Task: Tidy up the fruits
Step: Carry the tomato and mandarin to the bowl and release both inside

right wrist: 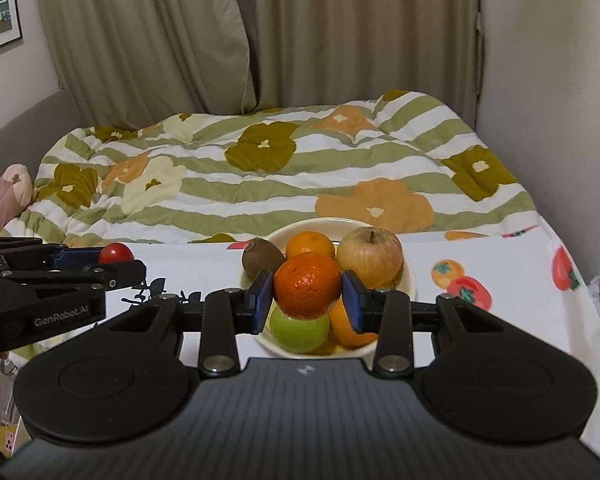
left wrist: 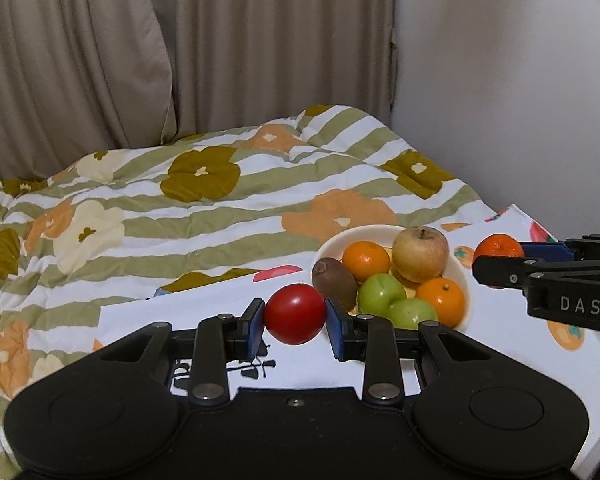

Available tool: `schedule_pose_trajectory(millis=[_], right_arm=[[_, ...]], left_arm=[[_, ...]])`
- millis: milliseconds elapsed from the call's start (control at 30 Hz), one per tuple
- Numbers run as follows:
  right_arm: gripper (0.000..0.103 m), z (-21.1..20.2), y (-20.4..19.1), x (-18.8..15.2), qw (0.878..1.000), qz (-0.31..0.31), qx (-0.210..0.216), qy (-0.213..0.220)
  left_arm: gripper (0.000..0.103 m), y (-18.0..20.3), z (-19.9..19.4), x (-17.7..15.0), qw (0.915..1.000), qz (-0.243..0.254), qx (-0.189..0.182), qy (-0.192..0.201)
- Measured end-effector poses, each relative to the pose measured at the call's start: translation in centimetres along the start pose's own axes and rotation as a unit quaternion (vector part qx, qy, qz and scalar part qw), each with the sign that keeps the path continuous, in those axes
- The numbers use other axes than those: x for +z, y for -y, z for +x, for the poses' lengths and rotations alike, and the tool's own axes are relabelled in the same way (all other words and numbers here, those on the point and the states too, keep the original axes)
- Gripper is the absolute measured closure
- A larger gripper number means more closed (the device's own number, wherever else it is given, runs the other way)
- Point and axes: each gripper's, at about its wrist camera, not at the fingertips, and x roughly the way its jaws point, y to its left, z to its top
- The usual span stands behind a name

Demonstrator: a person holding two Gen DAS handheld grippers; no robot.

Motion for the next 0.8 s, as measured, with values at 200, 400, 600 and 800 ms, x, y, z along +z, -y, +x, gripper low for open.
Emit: schedule_pose_trajectory(millis=[200, 400, 600, 800], right_arm=[[0.05, 3.1, 2.3, 1.2, 0.999, -0.03, 0.025, -0.019], [0.05, 6.3, 4.7, 1.9, 0.997, -0.047, 0.052, -0.042], [0.05, 8.3, 6.4, 2.1, 0.993, -0.063, 0.081, -0.057], [0.05, 9.7, 7.7, 2.1, 0.99, -0.077, 0.1, -0.065]], left_arm=[[0.067, 1.4, 2.7, 0.9, 0.999, -0.035, 0.019, -0.02], [0.067, 2.8, 6.0, 1.6, 0.9963, -0.067, 0.037, -0.04], [0.067, 4.2, 9.4, 1.5, 0.9933, -0.083, 0.051, -0.063], [0.066, 5.1, 11.5, 1.3, 0.9909, -0.086, 0.065, -0.081]])
